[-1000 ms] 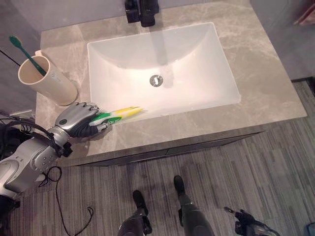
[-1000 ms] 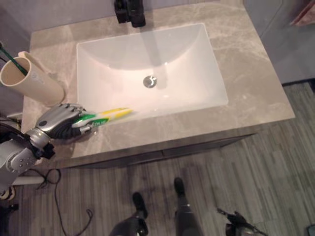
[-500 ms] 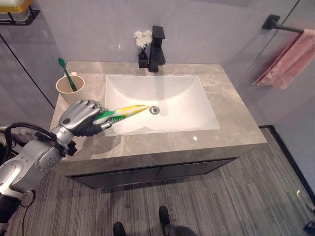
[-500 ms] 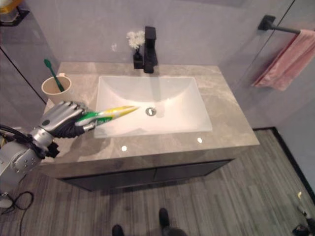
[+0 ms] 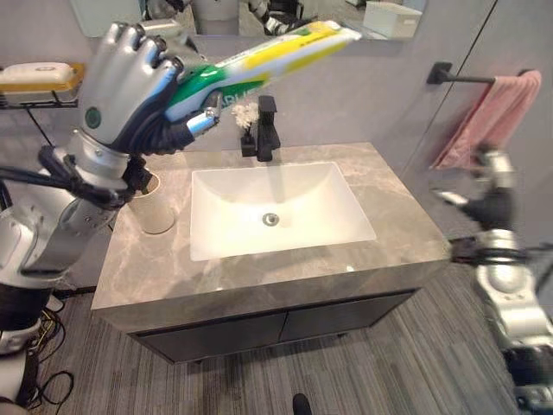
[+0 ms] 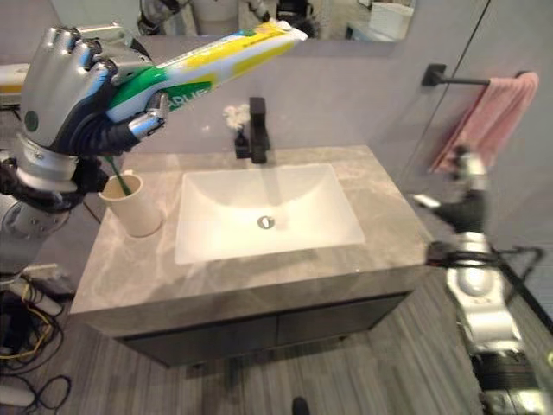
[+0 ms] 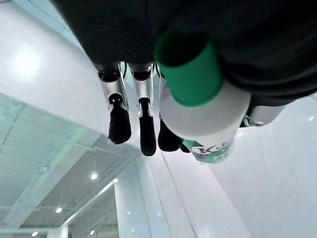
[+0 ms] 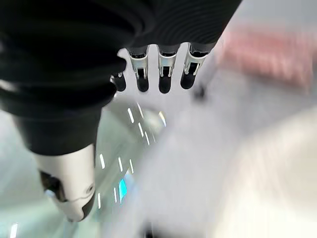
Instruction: Put brush and paste in cup on sink, flatten towel.
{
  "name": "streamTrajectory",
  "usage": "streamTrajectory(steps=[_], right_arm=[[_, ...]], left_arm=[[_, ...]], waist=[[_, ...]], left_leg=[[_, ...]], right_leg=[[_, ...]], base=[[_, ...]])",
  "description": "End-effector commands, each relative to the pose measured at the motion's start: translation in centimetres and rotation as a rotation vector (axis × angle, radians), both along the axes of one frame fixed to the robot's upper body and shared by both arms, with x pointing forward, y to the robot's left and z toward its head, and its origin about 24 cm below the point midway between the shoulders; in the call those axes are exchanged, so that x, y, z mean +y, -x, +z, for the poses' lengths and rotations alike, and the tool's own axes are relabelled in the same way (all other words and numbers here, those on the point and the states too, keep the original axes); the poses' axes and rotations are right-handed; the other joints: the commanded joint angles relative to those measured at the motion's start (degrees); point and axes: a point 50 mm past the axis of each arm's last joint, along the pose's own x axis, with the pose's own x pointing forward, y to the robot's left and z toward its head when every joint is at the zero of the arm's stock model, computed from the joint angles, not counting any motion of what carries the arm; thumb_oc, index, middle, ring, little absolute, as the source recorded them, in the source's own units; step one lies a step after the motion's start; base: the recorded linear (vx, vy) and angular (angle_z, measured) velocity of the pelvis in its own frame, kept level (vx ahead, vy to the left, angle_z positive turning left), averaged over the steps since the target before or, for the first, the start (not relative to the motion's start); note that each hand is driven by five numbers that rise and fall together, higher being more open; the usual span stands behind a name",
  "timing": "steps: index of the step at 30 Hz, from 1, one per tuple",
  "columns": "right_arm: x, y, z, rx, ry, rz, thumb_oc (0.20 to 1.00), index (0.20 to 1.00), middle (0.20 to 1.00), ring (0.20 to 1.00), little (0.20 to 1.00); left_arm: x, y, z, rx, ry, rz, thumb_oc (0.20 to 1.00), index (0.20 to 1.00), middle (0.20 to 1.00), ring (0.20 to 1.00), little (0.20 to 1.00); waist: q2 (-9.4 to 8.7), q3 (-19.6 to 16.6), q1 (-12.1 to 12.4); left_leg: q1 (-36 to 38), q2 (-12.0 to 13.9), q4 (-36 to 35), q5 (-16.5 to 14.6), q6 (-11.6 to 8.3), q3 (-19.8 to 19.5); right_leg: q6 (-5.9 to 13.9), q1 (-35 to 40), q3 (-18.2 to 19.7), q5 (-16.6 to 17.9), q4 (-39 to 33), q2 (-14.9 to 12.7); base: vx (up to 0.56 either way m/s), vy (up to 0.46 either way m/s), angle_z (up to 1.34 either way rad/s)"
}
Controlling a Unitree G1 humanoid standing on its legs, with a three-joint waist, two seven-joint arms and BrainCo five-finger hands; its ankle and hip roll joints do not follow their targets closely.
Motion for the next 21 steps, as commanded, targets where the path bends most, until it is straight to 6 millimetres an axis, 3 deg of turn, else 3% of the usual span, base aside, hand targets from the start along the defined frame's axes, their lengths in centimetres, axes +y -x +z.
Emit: streamTrajectory(steps=[1,2,3,5,7,8,11,13,14,19,21], right_arm=[[0.5,-1.4,3.8,-0.061,-0.056,0.144,1.0,1.0,1.0,1.0,1.0],[3.8,-2.4,3.4,-0.025,-0.219,0.278,1.0,1.0,1.0,1.0,1.0],[6.3,-2.7,4.1,-0.042,-0.331,0.388,1.0,1.0,1.0,1.0,1.0],[10.9,-1.9,6.0,-0.082,-0.395,0.636,1.0,1.0,1.0,1.0,1.0],[12.0,-1.9,6.0,-0.075,-0.454,0.674,1.0,1.0,1.0,1.0,1.0],[14.4,-1.5,7.1,-0.106,-0.524,0.774,1.0,1.0,1.0,1.0,1.0],[17.6,-0.5,9.1,-0.15,-0.632,0.926,1.0,1.0,1.0,1.0,1.0],[18.3,-0.1,9.7,-0.163,-0.65,0.972,1.0,1.0,1.0,1.0,1.0],[19.3,0.7,11.0,-0.198,-0.659,1.044,1.0,1.0,1.0,1.0,1.0],[20.3,2.6,14.9,-0.391,-0.738,1.112,1.0,1.0,1.0,1.0,1.0],[20.3,2.9,15.1,-0.407,-0.751,1.116,1.0,1.0,1.0,1.0,1.0]], left_arm=[[-0.4,0.3,3.1,-0.072,0.078,-0.052,0.2,0.2,0.2,0.2,0.2],[-1.2,0.4,3.3,-0.083,0.07,-0.091,0.2,0.2,0.2,0.2,0.2],[-1.5,0.5,3.7,-0.106,0.074,-0.105,0.2,0.2,0.2,0.2,0.2],[-1.8,0.3,3.6,-0.097,0.064,-0.122,0.2,0.2,0.2,0.2,0.2],[-2.0,0.1,3.2,-0.081,0.067,-0.131,0.2,0.2,0.2,0.2,0.2],[-2.3,0.2,2.9,-0.065,0.073,-0.159,0.2,0.2,0.2,0.2,0.2],[-2.4,0.2,1.8,-0.038,0.092,-0.188,0.2,0.2,0.2,0.2,0.2],[-2.4,0.1,1.5,-0.024,0.092,-0.195,0.2,0.2,0.2,0.2,0.2],[-2.6,0.2,1.0,-0.012,0.079,-0.205,0.2,0.2,0.2,0.2,0.2],[-2.4,0.3,-0.1,0.016,0.083,-0.21,0.2,0.2,0.2,0.2,0.2],[-2.5,0.5,-0.2,0.02,0.081,-0.22,0.2,0.2,0.2,0.2,0.2]], waist=[[-0.61,-1.4,1.8],[-0.54,-1.3,2.7],[-0.47,-1.3,3.1],[-0.41,-1.2,3.8],[-0.38,-1.3,4.3],[-0.43,-1.2,4.8],[-0.62,-1.2,6.0],[-0.64,-1.2,6.2],[-0.86,-1.2,6.7],[-1.13,-1.2,8.0],[-1.12,-1.2,8.0]], left_leg=[[2.9,3.7,0.7,-1.3,-3.9,-1.6],[3.2,3.6,0.7,-1.2,-3.89,-1.7],[3.5,3.6,0.7,-1.5,-3.9,-1.8],[3.2,3.5,0.7,-1.0,-3.92,-2.0],[3.0,3.4,0.7,-0.9,-3.91,-2.2],[3.0,3.4,0.7,-0.8,-3.95,-2.5],[2.7,3.1,0.7,-0.6,-3.98,-3.1],[2.7,3.1,0.7,-0.6,-3.97,-3.2],[2.6,3.0,0.7,-0.5,-3.99,-3.4],[1.9,2.5,0.7,-0.4,-3.98,-4.5],[1.8,2.4,0.7,-0.4,-3.94,-4.7]], right_leg=[[8.32,-0.1,-2.2,2.6,0.1,-6.2],[8.25,0.4,-2.5,2.5,0.1,-6.4],[8.27,0.7,-2.7,2.3,0.1,-6.4],[8.12,0.8,-2.9,2.4,0.1,-6.7],[8.06,0.8,-3.1,2.4,0.1,-6.8],[7.99,1.1,-3.6,2.3,0.1,-7.0],[7.83,1.4,-4.4,2.2,0.1,-7.4],[7.78,1.5,-4.6,2.2,0.1,-7.6],[7.68,1.7,-4.9,2.1,0.1,-7.7],[7.61,2.4,-6.1,2.0,0.1,-8.3],[7.58,2.4,-6.3,2.0,0.1,-8.5]], base=[[-0.04,0.008,0.06],[0.0,0.022,0.11],[-0.02,0.021,0.11],[0.0,0.011,0.03],[0.0,0.012,0.12],[-0.01,0.015,0.16],[0.0,0.02,0.13],[0.01,0.014,0.1],[0.01,0.013,0.1],[0.02,0.014,0.09],[0.01,0.017,0.09]])
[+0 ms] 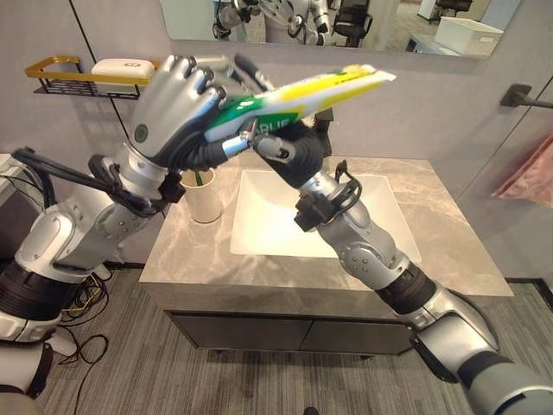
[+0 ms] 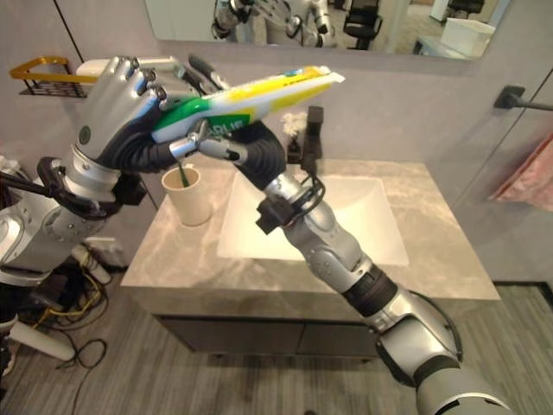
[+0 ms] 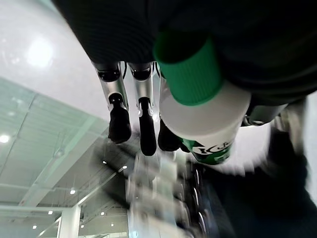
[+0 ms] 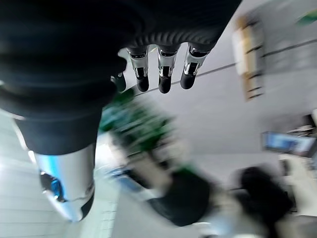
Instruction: Put brush and paste in cup on sink, flatten towel.
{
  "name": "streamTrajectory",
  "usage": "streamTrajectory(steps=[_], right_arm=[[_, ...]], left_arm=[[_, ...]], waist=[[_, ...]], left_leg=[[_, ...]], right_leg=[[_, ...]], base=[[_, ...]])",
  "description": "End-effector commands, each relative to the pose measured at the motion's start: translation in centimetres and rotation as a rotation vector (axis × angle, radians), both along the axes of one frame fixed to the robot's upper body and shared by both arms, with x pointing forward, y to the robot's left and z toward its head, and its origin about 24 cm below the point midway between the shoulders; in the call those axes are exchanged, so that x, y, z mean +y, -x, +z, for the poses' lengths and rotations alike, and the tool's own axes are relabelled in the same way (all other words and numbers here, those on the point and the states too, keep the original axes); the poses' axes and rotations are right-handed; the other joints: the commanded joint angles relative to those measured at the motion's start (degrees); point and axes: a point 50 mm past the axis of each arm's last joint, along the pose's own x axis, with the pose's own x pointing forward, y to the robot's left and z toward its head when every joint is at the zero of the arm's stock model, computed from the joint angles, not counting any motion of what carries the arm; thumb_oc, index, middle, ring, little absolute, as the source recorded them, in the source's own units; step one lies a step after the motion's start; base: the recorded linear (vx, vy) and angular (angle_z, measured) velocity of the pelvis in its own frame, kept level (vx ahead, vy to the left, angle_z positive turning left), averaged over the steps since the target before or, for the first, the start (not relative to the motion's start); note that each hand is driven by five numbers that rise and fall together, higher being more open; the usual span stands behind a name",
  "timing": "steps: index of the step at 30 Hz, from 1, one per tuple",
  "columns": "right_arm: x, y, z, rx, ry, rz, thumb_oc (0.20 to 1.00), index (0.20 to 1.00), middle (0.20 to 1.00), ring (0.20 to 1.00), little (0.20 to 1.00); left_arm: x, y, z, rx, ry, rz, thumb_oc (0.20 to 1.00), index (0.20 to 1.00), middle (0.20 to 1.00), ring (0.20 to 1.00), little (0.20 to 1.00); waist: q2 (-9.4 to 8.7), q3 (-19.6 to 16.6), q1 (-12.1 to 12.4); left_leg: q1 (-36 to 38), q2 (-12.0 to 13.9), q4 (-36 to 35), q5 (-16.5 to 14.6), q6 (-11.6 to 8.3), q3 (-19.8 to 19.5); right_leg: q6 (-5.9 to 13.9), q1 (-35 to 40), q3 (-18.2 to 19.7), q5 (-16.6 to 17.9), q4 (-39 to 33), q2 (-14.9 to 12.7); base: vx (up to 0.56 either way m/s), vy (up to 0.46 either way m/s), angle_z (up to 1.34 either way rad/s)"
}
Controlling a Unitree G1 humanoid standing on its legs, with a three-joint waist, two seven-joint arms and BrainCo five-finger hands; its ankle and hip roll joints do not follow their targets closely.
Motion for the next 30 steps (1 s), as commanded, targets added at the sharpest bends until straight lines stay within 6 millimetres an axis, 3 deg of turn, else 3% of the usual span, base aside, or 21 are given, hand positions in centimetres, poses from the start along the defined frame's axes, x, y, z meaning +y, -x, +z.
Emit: streamTrajectory(steps=[1,7,15,30], right_arm=[[-1.0,1.2,4.3,-0.151,-0.184,-0.009,1.0,1.0,1.0,1.0,1.0],[-1.2,2.2,5.5,-0.187,-0.268,0.019,1.0,1.0,1.0,1.0,1.0],[-1.5,2.8,5.5,-0.19,-0.297,0.041,1.0,1.0,1.0,1.0,1.0],[-2.6,2.0,4.7,-0.135,-0.317,-0.03,1.0,1.0,1.0,1.0,1.0]], left_arm=[[0.2,0.2,1.4,-0.044,0.056,-0.029,0.2,0.2,0.2,0.2,0.2],[1.0,0.2,0.0,0.022,0.088,-0.018,0.2,0.2,0.2,0.2,0.2],[2.0,0.3,-2.0,0.121,0.171,-0.009,0.2,0.2,0.2,0.2,0.2],[2.7,0.1,-4.2,0.22,0.262,0.0,0.2,0.2,0.2,0.2,0.2]], waist=[[-2.38,-2.1,0.3],[-2.49,-2.0,0.8],[-2.65,-1.8,1.1],[-3.08,-1.3,0.8]], left_leg=[[1.1,2.3,0.4,-0.5,-4.0,-1.1],[0.7,1.9,0.4,-0.5,-3.66,-1.6],[0.5,1.6,0.4,-0.6,-3.35,-1.6],[0.5,1.9,0.4,-0.6,-3.24,-1.2]], right_leg=[[7.63,-0.6,-2.1,3.5,0.1,-8.1],[7.61,-0.5,-2.5,3.6,0.1,-8.6],[7.67,-0.9,-2.4,3.8,0.1,-8.8],[7.35,-1.0,-2.3,3.6,0.1,-8.6]], base=[[0.01,0.013,0.06],[0.01,0.017,0.05],[0.0,0.0,0.0],[0.0,0.0,0.0]])
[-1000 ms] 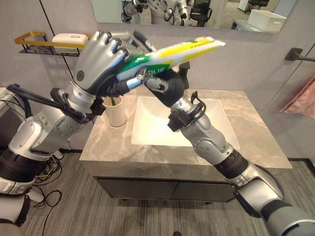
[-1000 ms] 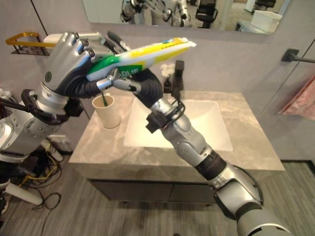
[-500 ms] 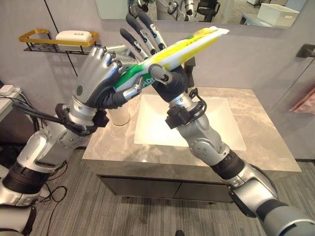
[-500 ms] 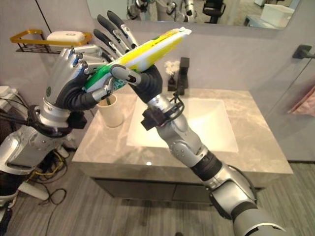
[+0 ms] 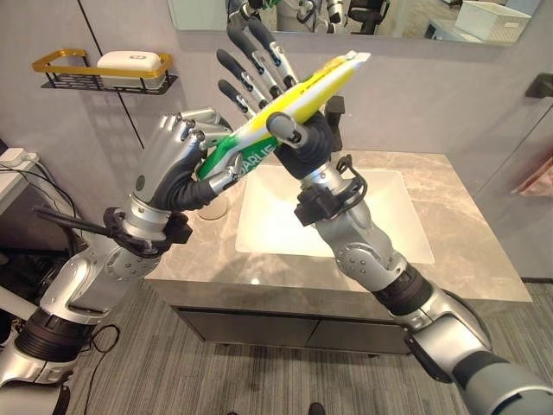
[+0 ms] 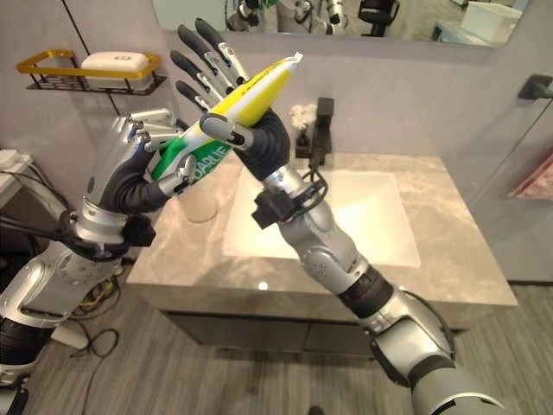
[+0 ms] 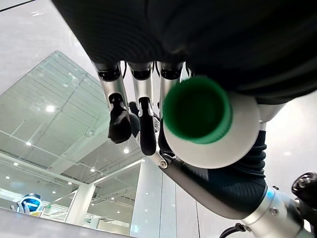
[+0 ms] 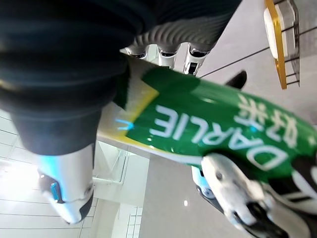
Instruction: Put brush and paste in cup on sink, flatten towel.
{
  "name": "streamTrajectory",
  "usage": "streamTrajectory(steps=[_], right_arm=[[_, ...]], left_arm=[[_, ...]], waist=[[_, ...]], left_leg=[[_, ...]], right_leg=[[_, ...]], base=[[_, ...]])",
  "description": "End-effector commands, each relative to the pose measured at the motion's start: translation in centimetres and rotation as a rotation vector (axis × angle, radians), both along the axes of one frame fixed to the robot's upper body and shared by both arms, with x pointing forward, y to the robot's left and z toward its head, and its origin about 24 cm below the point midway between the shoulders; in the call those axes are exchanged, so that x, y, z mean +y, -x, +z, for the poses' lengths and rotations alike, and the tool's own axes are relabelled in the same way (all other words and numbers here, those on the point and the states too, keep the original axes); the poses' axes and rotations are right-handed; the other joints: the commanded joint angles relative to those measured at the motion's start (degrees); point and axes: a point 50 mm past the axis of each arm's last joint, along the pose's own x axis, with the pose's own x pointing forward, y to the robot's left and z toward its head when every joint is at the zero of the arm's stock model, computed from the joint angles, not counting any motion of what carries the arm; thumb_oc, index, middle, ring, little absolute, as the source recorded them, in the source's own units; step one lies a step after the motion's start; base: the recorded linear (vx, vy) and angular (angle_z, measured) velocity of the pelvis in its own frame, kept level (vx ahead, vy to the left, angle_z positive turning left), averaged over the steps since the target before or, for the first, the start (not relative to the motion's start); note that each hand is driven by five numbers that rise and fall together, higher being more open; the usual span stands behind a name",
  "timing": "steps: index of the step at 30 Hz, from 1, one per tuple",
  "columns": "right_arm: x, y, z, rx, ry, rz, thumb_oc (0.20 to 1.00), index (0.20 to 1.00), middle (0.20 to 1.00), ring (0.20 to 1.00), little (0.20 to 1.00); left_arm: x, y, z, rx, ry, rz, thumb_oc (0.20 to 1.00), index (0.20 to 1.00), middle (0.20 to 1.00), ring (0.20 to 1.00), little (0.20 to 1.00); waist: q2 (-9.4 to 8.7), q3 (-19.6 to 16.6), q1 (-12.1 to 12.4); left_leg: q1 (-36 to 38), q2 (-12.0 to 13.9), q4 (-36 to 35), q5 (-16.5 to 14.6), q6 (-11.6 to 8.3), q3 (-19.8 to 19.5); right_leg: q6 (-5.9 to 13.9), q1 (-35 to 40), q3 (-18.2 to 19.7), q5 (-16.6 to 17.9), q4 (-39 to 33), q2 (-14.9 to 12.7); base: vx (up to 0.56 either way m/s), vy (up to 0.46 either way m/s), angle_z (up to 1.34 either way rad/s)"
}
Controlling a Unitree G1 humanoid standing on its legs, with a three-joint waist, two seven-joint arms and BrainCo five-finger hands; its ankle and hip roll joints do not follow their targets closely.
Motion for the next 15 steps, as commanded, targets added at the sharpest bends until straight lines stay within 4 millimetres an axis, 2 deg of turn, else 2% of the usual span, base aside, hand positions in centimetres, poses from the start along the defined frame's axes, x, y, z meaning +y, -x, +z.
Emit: streamTrajectory(steps=[1,6,7,8,9,10,11,14,15], right_arm=[[-2.1,1.3,3.6,-0.118,-0.217,-0.01,1.0,1.0,1.0,1.0,1.0],[-2.6,1.4,3.9,-0.134,-0.219,-0.034,1.0,1.0,1.0,1.0,1.0],[-2.6,1.4,3.8,-0.129,-0.228,-0.03,0.94,0.94,0.94,0.94,0.94],[-2.6,1.4,3.8,-0.129,-0.228,-0.03,0.837,0.837,0.837,0.837,0.837],[-2.5,1.4,3.8,-0.127,-0.226,-0.029,0.784,0.784,0.784,0.784,0.784],[-2.4,1.4,3.7,-0.124,-0.224,-0.026,0.325,0.325,0.325,0.325,0.325],[-2.4,1.4,3.7,-0.125,-0.223,-0.026,0.2,0.2,0.2,0.2,0.2],[-2.4,1.3,3.4,-0.112,-0.222,-0.03,0.2,0.2,0.2,0.2,0.2],[-2.5,1.2,3.3,-0.106,-0.221,-0.038,0.2,0.2,0.2,0.2,0.2]], left_arm=[[1.6,-0.8,0.2,0.05,0.053,0.058,0.2,0.2,0.2,0.2,0.2],[1.8,-1.0,-0.8,0.097,0.072,0.06,0.2,0.2,0.2,0.2,0.2],[1.7,-1.0,-1.0,0.11,0.077,0.057,0.2,0.2,0.2,0.2,0.2],[1.7,-1.0,-1.0,0.11,0.077,0.057,0.2,0.2,0.2,0.2,0.2],[1.6,-1.1,-1.0,0.113,0.081,0.053,0.2,0.2,0.2,0.2,0.2],[1.4,-1.1,-1.0,0.115,0.082,0.045,0.2,0.2,0.2,0.2,0.2],[1.4,-1.2,-1.0,0.114,0.083,0.041,0.2,0.2,0.2,0.2,0.2],[1.1,-1.2,-1.0,0.117,0.086,0.03,0.2,0.2,0.2,0.2,0.2],[1.0,-1.2,-1.2,0.124,0.088,0.031,1.0,1.0,1.0,1.0,1.0]], waist=[[-4.25,-2.9,0.3],[-4.52,-2.8,0.1],[-4.61,-2.7,0.2],[-4.61,-2.7,0.2],[-4.66,-2.7,0.1],[-4.71,-2.6,0.1],[-4.73,-2.6,0.1],[-4.84,-2.5,0.1],[-4.89,-2.4,0.0]], left_leg=[[0.9,1.8,0.4,-0.5,-3.23,-0.1],[0.9,2.3,0.4,-0.5,-3.25,0.1],[0.9,2.3,0.4,-0.5,-3.29,0.1],[0.8,2.3,0.4,-0.5,-3.29,0.1],[0.8,2.4,0.4,-0.5,-3.32,0.1],[0.8,2.4,0.4,-0.4,-3.34,0.1],[0.8,2.4,0.4,-0.4,-3.35,0.0],[0.7,2.4,0.4,-0.4,-3.36,-0.1],[0.6,2.4,0.4,-0.4,-3.35,-0.2]], right_leg=[[7.06,-0.9,-1.6,4.3,0.5,-8.6],[6.99,-1.1,-1.5,4.1,0.5,-8.3],[6.95,-1.1,-1.5,4.1,0.5,-8.3],[6.95,-1.1,-1.5,4.1,0.5,-8.3],[6.95,-1.1,-1.5,4.1,0.5,-8.2],[6.91,-1.1,-1.5,4.0,0.5,-8.2],[6.87,-1.1,-1.6,4.0,0.5,-8.2],[6.91,-1.0,-1.8,3.9,0.5,-8.2],[6.89,-0.9,-2.0,3.9,0.5,-8.2]], base=[[0.0,0.0,0.0],[0.0,0.0,0.0],[0.0,0.0,0.0],[0.0,0.0,0.0],[0.0,0.0,0.0],[0.0,0.0,0.0],[0.0,0.0,0.0],[0.0,0.0,0.0],[0.0,0.0,0.0]])
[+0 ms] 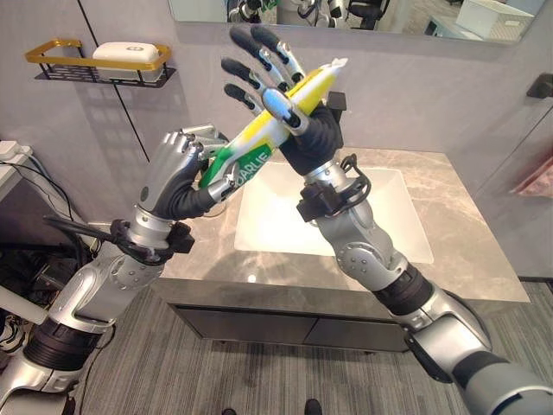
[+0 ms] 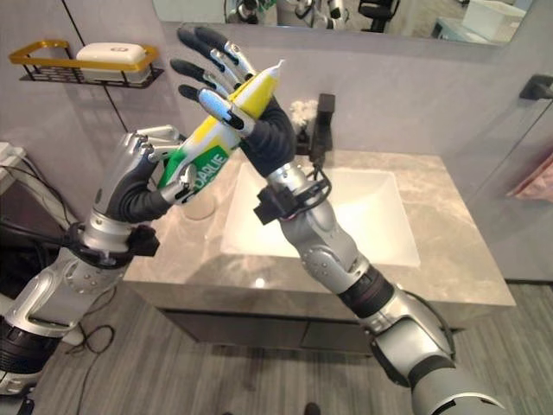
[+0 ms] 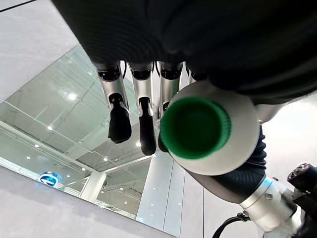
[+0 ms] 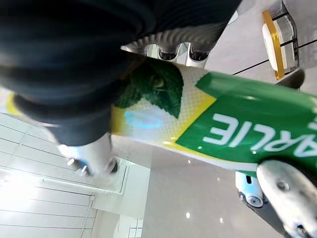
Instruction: Put brush and paste in cup on sink, flatten towel.
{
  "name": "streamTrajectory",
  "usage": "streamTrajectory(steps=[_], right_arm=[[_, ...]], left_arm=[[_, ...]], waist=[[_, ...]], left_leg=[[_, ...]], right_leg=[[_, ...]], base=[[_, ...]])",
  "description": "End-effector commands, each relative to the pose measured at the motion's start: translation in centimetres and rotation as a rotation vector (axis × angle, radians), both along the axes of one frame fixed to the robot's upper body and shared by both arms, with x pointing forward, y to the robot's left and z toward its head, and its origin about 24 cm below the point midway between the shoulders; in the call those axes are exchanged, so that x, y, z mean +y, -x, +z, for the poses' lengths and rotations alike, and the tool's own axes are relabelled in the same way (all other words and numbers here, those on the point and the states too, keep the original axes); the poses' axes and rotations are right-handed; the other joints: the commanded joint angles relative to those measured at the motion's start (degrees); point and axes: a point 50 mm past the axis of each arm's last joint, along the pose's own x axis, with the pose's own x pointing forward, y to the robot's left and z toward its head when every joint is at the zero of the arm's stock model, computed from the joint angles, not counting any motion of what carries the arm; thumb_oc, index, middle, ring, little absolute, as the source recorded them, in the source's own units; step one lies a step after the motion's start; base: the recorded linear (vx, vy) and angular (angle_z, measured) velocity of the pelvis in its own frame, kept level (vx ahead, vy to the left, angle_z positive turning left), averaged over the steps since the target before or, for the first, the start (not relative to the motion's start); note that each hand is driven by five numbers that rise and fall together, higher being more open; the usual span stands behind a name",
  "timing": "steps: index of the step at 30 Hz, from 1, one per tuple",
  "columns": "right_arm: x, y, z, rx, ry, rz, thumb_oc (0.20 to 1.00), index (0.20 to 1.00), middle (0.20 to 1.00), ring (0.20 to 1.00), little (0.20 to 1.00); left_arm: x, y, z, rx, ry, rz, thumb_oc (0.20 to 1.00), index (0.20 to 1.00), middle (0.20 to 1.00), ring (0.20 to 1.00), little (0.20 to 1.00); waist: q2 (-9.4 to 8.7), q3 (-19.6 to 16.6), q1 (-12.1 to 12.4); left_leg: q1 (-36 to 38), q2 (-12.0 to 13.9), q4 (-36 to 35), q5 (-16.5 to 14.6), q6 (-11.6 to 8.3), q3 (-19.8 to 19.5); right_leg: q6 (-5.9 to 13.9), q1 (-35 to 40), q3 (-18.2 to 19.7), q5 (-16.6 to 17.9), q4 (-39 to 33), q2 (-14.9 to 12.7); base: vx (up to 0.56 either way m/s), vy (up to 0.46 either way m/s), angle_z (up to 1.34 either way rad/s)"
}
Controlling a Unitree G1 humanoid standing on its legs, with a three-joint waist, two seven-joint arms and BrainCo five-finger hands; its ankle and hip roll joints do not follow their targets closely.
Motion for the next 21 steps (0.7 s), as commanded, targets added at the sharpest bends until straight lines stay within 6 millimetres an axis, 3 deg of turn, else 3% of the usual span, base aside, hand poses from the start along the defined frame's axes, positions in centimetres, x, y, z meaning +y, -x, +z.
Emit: streamTrajectory(steps=[1,8,10,17,18,20,21], right_arm=[[-2.5,1.2,3.3,-0.121,-0.201,-0.034,0.2,0.2,0.2,0.2,0.2],[-4.2,1.2,3.7,-0.137,-0.253,-0.148,0.2,0.2,0.2,0.2,0.2],[-5.8,2.1,5.6,-0.263,-0.225,-0.256,0.2,0.2,0.2,0.2,0.2],[-6.5,2.3,8.7,-0.38,-0.194,-0.375,0.2,0.2,0.2,0.2,0.2],[-6.4,1.9,9.4,-0.413,-0.133,-0.422,0.2,0.2,0.2,0.2,0.2],[-6.4,1.9,9.4,-0.413,-0.133,-0.421,0.2,0.2,0.2,0.2,0.2],[-6.7,1.6,10.0,-0.445,-0.095,-0.476,0.2,0.2,0.2,0.2,0.2]], left_arm=[[1.0,-1.0,0.4,0.031,0.028,0.045,1.0,1.0,1.0,1.0,1.0],[1.0,1.4,0.8,0.012,0.151,-0.034,1.0,1.0,1.0,1.0,1.0],[2.4,3.3,0.4,0.05,0.256,-0.065,1.0,1.0,1.0,1.0,1.0],[6.2,5.5,-0.9,0.171,0.399,0.005,1.0,1.0,1.0,1.0,1.0],[7.6,6.2,-2.3,0.307,0.505,-0.019,1.0,1.0,1.0,1.0,1.0],[7.7,6.2,-2.3,0.309,0.506,-0.021,1.0,1.0,1.0,1.0,1.0],[7.8,6.2,-4.0,0.445,0.568,-0.066,1.0,1.0,1.0,1.0,1.0]], waist=[[-4.08,-2.8,0.3],[-4.16,-2.2,1.2],[-4.42,-1.8,2.7],[-4.56,-1.1,6.2],[-4.59,-0.6,8.4],[-4.56,-0.6,8.2],[-4.6,0.1,9.6]], left_leg=[[0.6,2.3,0.4,-0.4,-3.34,-0.3],[-0.6,1.8,0.4,-0.1,-3.27,-2.3],[-1.5,1.3,0.4,0.0,-3.13,-3.7],[-3.3,0.2,0.4,0.6,-2.7,-5.9],[-4.3,-0.4,0.4,1.0,-2.49,-6.9],[-4.4,-0.4,0.4,1.0,-2.48,-7.0],[-5.3,-0.7,0.4,1.5,-2.44,-7.9]], right_leg=[[6.83,-0.8,-2.2,3.9,0.5,-8.3],[6.58,-0.1,-3.7,3.6,0.5,-8.9],[6.61,0.1,-4.8,3.5,0.5,-9.3],[6.84,0.2,-6.9,3.8,0.5,-10.5],[6.88,0.0,-7.9,4.0,0.5,-10.9],[6.89,0.0,-8.0,4.0,0.5,-10.9],[6.83,-0.1,-8.8,4.1,0.5,-11.1]], base=[[0.0,0.0,0.0],[0.0,0.007,0.09],[-0.01,0.018,0.26],[-0.02,0.02,0.2],[-0.05,0.029,0.12],[-0.04,0.015,0.27],[-0.06,0.006,0.4]])
